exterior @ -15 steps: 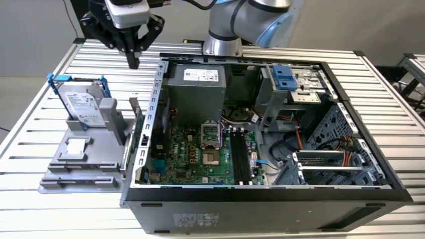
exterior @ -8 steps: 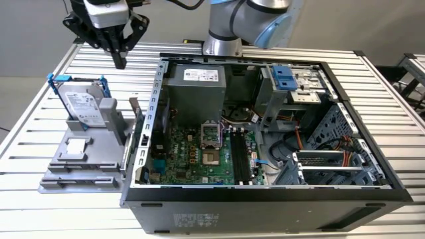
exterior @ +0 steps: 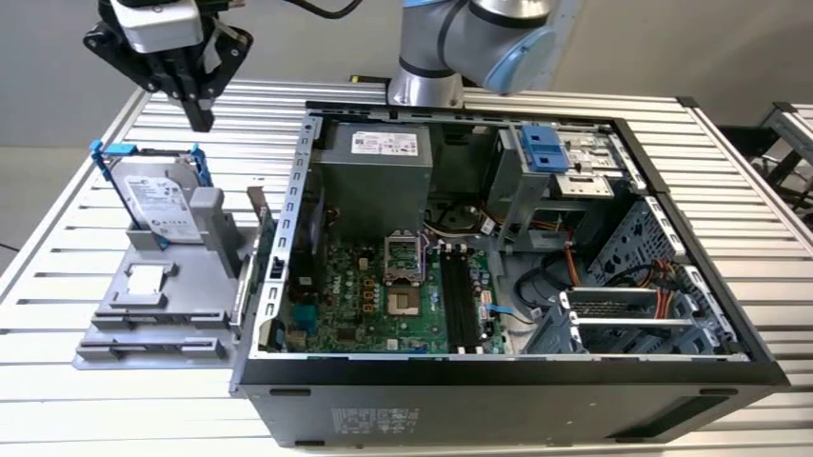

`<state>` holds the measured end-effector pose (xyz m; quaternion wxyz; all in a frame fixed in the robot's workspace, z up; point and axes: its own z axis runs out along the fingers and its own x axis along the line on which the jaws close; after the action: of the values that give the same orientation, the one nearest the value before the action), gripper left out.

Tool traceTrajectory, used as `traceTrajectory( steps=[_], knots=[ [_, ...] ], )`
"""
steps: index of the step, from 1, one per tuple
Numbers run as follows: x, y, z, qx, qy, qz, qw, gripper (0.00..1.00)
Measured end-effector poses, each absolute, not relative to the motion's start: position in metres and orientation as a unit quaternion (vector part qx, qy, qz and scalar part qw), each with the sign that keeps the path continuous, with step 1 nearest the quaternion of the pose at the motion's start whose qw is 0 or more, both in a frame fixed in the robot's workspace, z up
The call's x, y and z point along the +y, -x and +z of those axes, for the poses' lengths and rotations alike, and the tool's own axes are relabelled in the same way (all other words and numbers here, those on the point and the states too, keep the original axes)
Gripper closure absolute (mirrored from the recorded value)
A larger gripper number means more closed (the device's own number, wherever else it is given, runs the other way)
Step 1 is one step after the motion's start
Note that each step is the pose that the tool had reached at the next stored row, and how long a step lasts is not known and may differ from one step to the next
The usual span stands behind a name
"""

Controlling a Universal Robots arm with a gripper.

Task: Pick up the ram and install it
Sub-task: 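Reach for the ram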

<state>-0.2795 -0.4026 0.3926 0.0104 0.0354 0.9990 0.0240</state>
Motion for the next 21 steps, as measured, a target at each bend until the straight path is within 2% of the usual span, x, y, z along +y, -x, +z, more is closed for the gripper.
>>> traceTrajectory(
  steps=[21],
  knots=[
    [-0.404, 0.340, 0.393, 0.999, -0.035, 0.024, 0.010, 1.00]
  ],
)
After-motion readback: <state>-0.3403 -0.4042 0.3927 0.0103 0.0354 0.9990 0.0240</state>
